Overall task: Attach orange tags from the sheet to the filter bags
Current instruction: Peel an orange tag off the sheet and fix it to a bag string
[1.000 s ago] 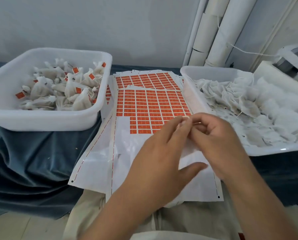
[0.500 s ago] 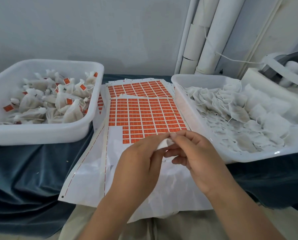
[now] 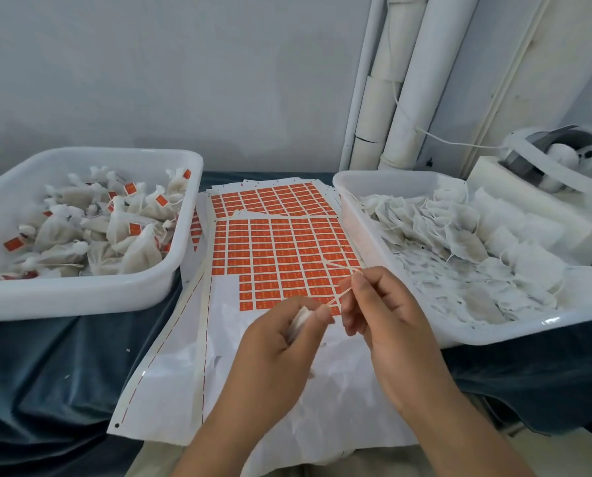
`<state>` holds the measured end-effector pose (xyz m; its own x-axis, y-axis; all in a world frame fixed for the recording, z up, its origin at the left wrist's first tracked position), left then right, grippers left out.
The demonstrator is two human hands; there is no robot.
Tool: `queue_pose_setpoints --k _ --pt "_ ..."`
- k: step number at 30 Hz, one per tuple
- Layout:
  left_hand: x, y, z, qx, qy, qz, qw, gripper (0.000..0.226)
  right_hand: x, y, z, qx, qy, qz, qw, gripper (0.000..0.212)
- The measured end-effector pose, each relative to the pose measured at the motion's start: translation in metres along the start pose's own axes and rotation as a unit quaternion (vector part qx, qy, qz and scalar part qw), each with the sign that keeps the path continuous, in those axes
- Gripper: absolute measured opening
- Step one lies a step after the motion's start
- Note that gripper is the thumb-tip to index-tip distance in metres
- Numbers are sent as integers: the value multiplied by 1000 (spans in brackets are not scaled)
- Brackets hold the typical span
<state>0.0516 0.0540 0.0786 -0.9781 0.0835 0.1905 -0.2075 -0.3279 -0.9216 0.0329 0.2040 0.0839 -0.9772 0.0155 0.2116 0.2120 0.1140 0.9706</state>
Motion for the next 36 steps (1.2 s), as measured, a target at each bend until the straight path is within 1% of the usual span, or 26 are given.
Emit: queue_pose_setpoints --k 1,3,6,8,11,14,17,21,25,27,29,32,36 --pt "0 1 1 -1 -4 7 1000 26 0 0 0 5 -2 -1 1000 28" --pt "1 3 0 0 -1 17 1000 34 0 0 3 -6 -9 9 1000 29" --pt "1 7 -6 -5 16 22 1000 43 -1 7 5 -51 -18 51 997 32" --pt "1 11 -9 -3 25 22 999 41 -1 10 7 -62 -24 67 996 32" --pt "2 15 -7 -12 33 27 999 38 0 8 6 -57 -12 59 997 33" --pt "3 12 -6 -45 26 29 998 31 0 0 1 -24 10 31 999 32" --pt "3 6 -6 -33 26 2 999 35 0 -2 2 31 3 13 999 27" --pt "3 10 -12 -18 74 2 997 35 2 -2 5 74 -3 -4 997 27" --pt "3 16 -18 -4 121 16 993 34 2 -1 8 73 -3 -12 997 29" --pt "2 17 -19 -1 136 17 991 37 3 0 10 83 -8 -15 996 28" --pt "2 18 -19 -1 140 20 990 39 4 -1 12 89 -16 -20 996 26" --pt "1 17 -19 -7 138 21 990 36 6 -3 15 95 -22 -29 995 25" --pt "1 12 -19 -23 131 14 991 34 8 0 19 137 -26 -24 990 22"
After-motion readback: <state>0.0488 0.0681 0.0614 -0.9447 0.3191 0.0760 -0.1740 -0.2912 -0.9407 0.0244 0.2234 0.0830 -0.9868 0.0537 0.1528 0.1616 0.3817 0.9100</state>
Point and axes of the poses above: each hand's wrist, its own x-axis towards the middle knuckle, its own z-axis out of the back of the hand, y = z × x, the point moved 10 cm from there along x, towards the middle knuckle, and after that the axes turned 6 degrees about x, right-handed, at the moved point
